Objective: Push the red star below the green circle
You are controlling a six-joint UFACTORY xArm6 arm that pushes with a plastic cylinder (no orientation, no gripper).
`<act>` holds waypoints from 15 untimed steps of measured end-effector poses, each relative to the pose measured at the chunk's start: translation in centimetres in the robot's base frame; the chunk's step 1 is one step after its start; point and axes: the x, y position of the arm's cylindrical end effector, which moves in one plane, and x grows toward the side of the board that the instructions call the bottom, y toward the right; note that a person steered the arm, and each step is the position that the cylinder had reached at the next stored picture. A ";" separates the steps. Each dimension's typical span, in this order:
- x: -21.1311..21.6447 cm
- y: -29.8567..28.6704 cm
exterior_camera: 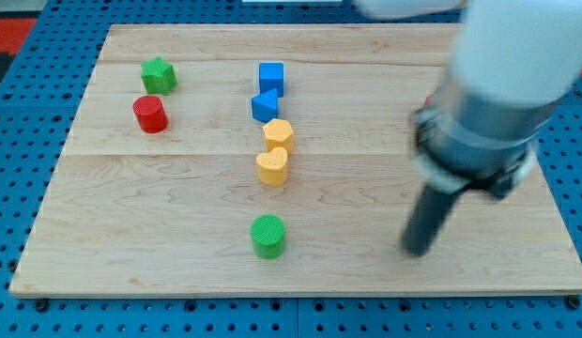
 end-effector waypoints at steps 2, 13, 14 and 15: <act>-4.5 -15.0; -18.7 -26.7; -20.5 -24.9; -21.9 -24.4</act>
